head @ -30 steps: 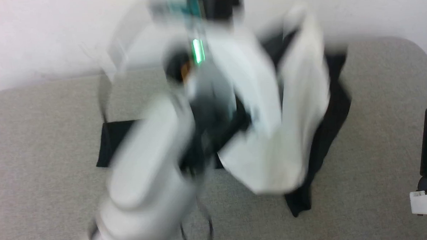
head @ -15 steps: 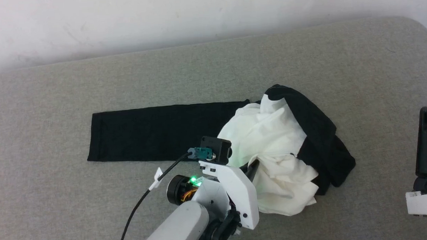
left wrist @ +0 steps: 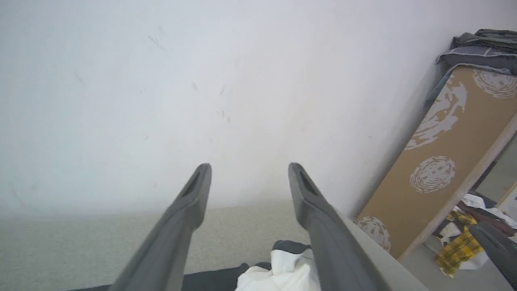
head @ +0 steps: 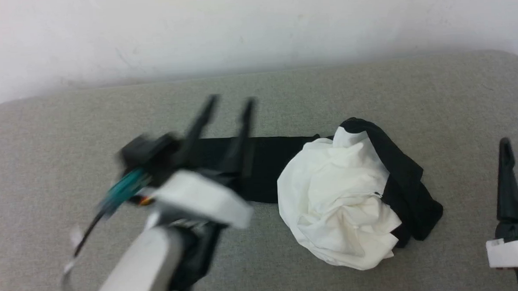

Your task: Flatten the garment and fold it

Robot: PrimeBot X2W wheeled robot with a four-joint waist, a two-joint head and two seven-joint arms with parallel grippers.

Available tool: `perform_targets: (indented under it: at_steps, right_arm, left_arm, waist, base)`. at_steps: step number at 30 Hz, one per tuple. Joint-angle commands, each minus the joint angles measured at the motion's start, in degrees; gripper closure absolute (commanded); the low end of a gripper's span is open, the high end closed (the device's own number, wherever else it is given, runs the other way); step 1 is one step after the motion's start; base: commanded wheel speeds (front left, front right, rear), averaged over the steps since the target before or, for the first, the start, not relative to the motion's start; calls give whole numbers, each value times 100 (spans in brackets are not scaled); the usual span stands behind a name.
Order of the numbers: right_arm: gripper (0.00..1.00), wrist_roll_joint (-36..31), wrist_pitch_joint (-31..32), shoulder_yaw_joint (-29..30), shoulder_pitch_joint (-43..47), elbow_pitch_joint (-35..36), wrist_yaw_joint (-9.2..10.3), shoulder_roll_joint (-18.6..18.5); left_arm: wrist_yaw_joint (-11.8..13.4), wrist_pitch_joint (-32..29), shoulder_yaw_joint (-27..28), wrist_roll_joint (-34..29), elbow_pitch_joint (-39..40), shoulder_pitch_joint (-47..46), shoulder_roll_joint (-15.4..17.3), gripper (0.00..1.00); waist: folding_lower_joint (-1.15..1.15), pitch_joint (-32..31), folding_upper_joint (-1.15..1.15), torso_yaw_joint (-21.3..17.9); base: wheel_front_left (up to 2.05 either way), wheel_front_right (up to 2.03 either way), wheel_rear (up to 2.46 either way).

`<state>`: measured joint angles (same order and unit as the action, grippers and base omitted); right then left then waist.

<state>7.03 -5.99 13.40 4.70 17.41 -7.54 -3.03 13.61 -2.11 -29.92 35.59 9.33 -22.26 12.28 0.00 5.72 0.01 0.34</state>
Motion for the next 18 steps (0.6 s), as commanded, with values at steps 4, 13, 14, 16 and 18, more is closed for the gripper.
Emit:
perform_targets:
  at_steps: [4,13,14,16,18]
  right_arm:
    - [0,43,51,-74,239,-17,5,15]
    - [0,90,89,-110,725,-94,5,15]
    - [0,90,96,-132,758,-103,5,15]
    - [0,95,115,-173,778,-118,5,15]
    - [0,61,140,-226,731,-128,5,15]
  left_arm:
    - [434,981,536,-629,631,1119,733,0]
    - [1023,1590,646,-1521,756,3019,1437,0]
    - [1025,1600,610,-1564,727,3062,1442,0]
    - [1010,1616,573,-1522,714,3077,1361,0]
    - [985,1628,552,-1504,706,3017,1296,0]
  waist:
    - [0,-90,-1,100]
    - [0,-81,-1,432]
    - [0,-85,-1,465]
    - [0,-96,-1,515]
    - [0,-99,-1,550]
  base:
    - [0,0,0]
    - [0,0,0]
    - [0,0,0]
    - [0,0,0]
    - [0,0,0]
